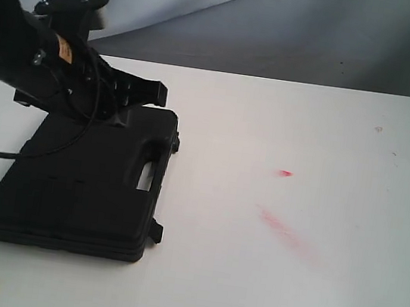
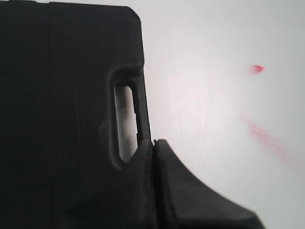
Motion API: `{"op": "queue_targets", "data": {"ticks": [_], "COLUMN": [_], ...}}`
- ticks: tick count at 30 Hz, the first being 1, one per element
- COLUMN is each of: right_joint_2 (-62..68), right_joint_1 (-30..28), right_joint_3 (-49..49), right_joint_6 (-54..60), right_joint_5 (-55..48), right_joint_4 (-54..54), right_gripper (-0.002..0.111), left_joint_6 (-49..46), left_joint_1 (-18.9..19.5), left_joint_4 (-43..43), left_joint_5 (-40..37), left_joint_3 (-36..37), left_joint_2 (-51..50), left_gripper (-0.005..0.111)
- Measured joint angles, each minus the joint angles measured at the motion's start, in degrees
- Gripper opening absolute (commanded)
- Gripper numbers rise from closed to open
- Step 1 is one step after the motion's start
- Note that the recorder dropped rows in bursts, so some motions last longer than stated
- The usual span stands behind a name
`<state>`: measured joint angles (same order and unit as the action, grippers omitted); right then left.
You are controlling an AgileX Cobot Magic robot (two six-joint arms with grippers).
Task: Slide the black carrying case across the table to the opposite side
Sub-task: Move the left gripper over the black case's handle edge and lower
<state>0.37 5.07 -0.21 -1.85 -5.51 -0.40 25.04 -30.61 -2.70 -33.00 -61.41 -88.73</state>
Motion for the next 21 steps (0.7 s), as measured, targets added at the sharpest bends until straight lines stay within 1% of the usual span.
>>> {"op": "queue_targets", "data": {"ticks": [8,13,21], "right_joint_2": [0.00,0.00,0.00], "right_joint_1": [0.00,0.00,0.00], "right_joint_3": [0.00,0.00,0.00], "right_joint_6": [0.00,0.00,0.00], "right_joint_5": [0.00,0.00,0.00], "right_joint_4": [0.00,0.00,0.00], "right_gripper": [0.000,0.000,0.000], "left_joint_6": [-0.11,-0.12,-0.12], "left_joint_1": [0.00,-0.81,-1.79], "left_joint_4": [0.00,0.12,-0.18], "left_joint_5": [-8.82,-14.81,-21.40], "left_joint_3": [-10.16,-17.23,-26.22], "left_joint_2": [-6.69,-10.95,-16.27], "left_gripper": [0.000,0.000,0.000]}}
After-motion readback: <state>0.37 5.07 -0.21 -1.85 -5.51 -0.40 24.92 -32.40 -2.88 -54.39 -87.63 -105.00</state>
